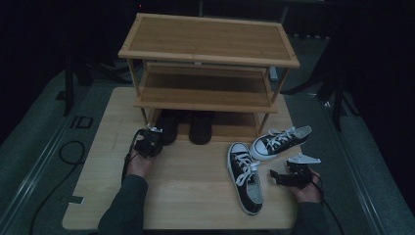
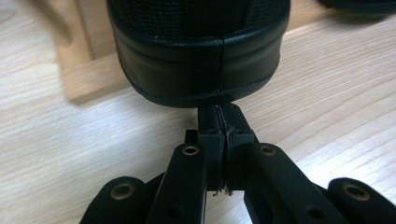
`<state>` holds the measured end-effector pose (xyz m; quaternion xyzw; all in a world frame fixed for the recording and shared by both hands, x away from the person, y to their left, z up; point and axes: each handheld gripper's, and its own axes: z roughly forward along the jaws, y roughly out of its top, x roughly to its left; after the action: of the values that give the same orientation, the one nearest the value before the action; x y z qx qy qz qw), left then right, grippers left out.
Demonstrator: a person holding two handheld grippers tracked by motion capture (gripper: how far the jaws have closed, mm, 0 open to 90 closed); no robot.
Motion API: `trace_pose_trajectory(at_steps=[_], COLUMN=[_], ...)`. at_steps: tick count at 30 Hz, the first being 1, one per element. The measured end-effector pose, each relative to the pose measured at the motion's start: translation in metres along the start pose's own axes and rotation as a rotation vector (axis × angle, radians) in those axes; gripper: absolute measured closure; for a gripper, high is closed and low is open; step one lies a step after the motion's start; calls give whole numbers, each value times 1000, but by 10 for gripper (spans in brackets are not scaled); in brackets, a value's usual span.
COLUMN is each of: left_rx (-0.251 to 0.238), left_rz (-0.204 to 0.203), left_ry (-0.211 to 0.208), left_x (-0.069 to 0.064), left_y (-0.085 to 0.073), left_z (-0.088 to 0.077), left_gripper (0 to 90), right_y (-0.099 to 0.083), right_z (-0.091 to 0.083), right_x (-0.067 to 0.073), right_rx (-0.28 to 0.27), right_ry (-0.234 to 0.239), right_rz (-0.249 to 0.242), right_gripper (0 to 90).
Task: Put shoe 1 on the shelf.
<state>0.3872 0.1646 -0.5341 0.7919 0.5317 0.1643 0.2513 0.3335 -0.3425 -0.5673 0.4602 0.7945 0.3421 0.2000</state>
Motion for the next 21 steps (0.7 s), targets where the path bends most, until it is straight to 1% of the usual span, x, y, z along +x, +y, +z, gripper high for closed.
trace_pose_trajectory(at_steps=[3, 5, 7, 9, 11, 14, 17, 21], left_rx=[14, 24, 27, 28, 36, 33, 35, 38], left_rz=[35, 49, 71, 84, 100, 114, 122, 144], left_ry=[-9, -14, -18, -28, -29, -42, -45, -50], left_x=[-8, -13, -18, -21, -24, -29, -33, -38], left_y=[3, 5, 7, 10, 14, 18, 21, 25], left_z=[5, 9, 12, 14, 16, 19, 22, 25], left_gripper=[879, 879, 879, 880, 880, 880, 880, 880], right_y=[0, 0, 0, 0, 0, 0, 0, 0], right_z=[0, 0, 0, 0, 0, 0, 0, 0], right_x=[0, 0, 0, 0, 0, 0, 0, 0], right_rx=[0, 0, 0, 0, 0, 0, 0, 0], right_ry=[0, 0, 0, 0, 0, 0, 0, 0], right_rz=[0, 0, 0, 0, 0, 0, 0, 0], right_gripper=[139, 139, 139, 139, 139, 139, 139, 139])
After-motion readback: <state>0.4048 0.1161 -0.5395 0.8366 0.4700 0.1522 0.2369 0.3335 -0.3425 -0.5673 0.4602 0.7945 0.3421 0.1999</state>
